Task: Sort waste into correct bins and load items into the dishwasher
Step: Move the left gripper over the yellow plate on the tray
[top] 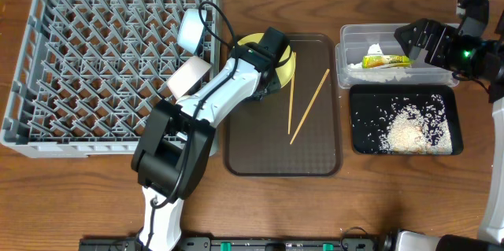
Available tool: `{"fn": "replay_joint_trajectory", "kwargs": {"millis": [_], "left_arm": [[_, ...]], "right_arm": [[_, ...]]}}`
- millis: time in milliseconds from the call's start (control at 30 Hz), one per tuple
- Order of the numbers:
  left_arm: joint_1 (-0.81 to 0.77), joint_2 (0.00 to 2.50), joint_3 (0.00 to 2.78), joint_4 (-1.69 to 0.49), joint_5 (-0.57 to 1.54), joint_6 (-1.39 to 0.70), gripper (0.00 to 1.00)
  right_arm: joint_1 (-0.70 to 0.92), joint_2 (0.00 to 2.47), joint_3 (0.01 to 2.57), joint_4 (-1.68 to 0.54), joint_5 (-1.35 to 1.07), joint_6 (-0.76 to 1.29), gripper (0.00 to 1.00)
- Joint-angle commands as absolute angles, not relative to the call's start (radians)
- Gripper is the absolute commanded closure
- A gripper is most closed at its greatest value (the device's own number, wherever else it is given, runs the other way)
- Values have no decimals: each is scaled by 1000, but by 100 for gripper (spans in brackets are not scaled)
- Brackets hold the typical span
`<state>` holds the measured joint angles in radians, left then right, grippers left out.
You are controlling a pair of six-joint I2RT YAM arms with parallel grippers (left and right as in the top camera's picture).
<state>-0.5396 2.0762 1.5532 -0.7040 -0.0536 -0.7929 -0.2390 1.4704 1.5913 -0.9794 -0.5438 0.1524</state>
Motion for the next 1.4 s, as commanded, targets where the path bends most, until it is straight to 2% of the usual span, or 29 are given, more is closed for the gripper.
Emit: {"fn": "replay_joint_trajectory", "kwargs": {"millis": [0, 667, 767, 900, 1233, 1367], "left_arm": [[-540, 2107, 1544, -664, -91, -852, 51], [-541, 2188, 1540, -650, -88, -923, 51], [-541, 2221, 1540, -649, -86, -923, 62], [-541, 2257, 1540, -660, -52, -923, 92], [-537, 2240, 1543, -664, -63, -913, 93], [-530, 2182, 1543, -645, -93, -801, 93]], "right_arm": [[-238, 1472, 1602, -981, -541, 160, 1], [-238, 1472, 1602, -981, -541, 160, 1], [-238, 1472, 1602, -981, -541, 160, 1], [-238, 1472, 1602, -981, -541, 160, 1], [-238, 1472, 1602, -981, -541, 160, 1], [-238, 1472, 1602, -981, -541, 160, 1]]}}
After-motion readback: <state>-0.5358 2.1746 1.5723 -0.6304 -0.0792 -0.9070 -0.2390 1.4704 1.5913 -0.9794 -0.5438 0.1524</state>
